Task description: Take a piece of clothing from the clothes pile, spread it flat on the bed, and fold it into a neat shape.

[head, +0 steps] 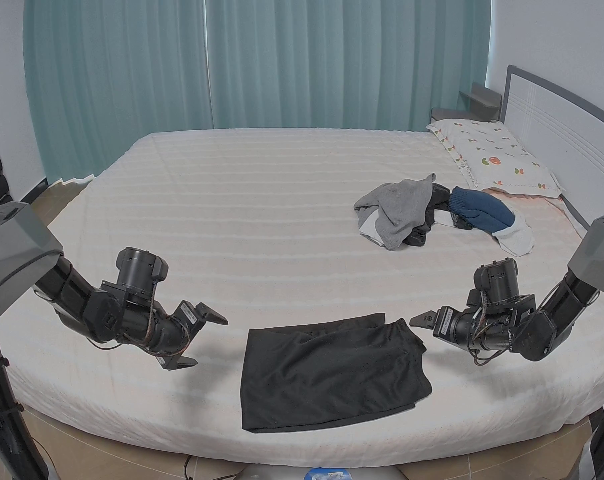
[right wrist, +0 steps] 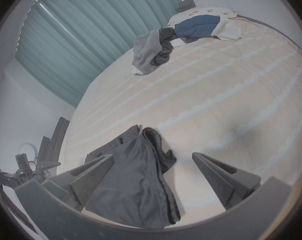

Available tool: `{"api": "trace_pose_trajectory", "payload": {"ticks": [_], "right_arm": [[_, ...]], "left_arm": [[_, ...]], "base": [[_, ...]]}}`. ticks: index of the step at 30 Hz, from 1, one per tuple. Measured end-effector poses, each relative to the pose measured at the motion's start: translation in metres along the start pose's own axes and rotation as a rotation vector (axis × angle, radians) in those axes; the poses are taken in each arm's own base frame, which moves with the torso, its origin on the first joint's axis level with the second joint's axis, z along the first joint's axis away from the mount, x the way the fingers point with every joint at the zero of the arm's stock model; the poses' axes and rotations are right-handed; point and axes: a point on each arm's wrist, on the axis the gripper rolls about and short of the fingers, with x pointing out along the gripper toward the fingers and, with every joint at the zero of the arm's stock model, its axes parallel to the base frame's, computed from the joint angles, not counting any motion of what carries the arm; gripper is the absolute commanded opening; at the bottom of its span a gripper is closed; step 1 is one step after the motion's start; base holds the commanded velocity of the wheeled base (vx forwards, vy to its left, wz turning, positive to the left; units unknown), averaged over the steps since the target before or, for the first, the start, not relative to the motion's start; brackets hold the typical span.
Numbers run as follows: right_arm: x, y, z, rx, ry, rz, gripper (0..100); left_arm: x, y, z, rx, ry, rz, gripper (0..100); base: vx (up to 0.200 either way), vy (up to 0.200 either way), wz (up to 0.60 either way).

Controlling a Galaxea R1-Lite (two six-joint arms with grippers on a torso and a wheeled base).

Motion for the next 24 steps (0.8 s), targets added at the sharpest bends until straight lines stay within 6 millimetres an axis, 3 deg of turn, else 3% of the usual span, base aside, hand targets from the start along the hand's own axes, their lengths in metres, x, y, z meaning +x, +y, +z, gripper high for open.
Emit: {"api": "trace_pose_trajectory", "payload": {"ticks": [12,19,20,24], "right_arm": [[0.038,0.018,-0.002,0.026,0.015,0.035,100],[0.052,0.022,-0.007,0.022,0.032,0.040,100],[0.054,0.023,-0.008,0.021,0.033,0.041,100],[0.058,0.023,-0.009,0.020,0.035,0.042,100]], "left_arm": [[0.049,-0.034,0.002,0.116,-0.122,0.031,100],[0.073,-0.038,-0.005,0.193,-0.167,0.081,100],[0.077,-0.038,-0.007,0.206,-0.171,0.089,0],[0.084,-0.037,-0.010,0.217,-0.169,0.103,0]], "base": [[0.000,0.000,0.00],[0.000,0.000,0.00],[0.000,0.000,0.00],[0.000,0.000,0.00]]}}
